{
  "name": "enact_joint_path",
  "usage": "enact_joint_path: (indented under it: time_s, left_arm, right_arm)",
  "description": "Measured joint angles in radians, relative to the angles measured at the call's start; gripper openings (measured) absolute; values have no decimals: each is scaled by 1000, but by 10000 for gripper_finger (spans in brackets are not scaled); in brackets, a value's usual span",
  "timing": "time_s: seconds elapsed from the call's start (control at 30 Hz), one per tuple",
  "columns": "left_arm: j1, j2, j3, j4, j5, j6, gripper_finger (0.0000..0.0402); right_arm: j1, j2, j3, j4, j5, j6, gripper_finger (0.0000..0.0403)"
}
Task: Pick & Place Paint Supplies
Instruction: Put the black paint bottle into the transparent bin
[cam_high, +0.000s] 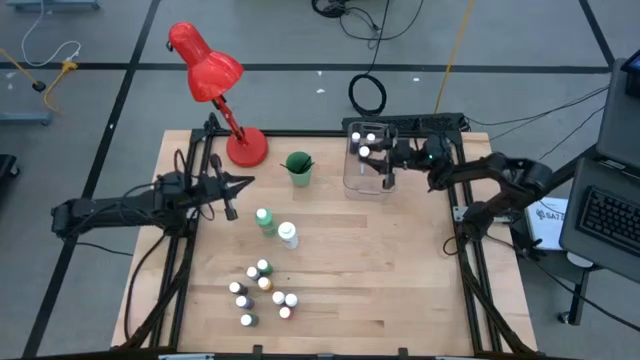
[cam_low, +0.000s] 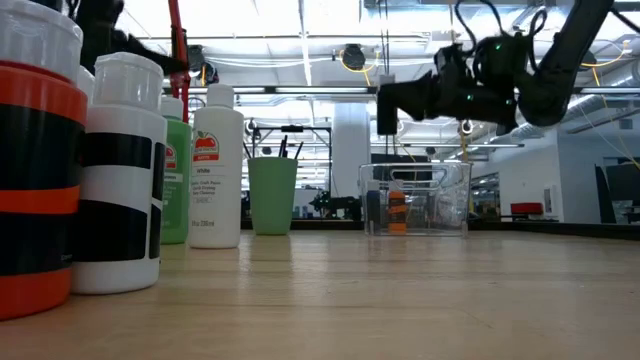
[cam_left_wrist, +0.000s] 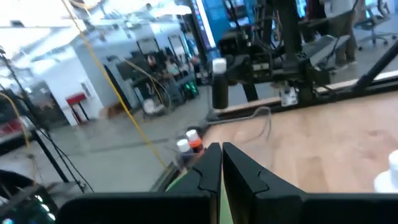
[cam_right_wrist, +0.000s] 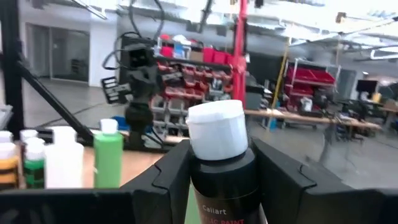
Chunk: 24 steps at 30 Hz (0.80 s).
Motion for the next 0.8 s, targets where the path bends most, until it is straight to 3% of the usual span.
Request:
enact_joint_path:
  time_s: [0.17, 0.4, 0.57, 0.8]
  left_arm:
    - [-6, 167, 152, -27, 58, -47, 19]
    - [-46, 594, 430, -27, 67, -32, 32]
    - [-68, 866, 654, -23, 78, 90, 92]
    - [-84, 1106, 905, -9, 145, 123, 193]
  right_arm:
    - [52, -59, 0, -30, -93, 13, 137]
    - [132, -116, 0, -27, -103, 46, 137]
    - [173, -144, 0, -65, -110, 66, 137]
    - [208, -144, 0, -166, -102, -39, 137]
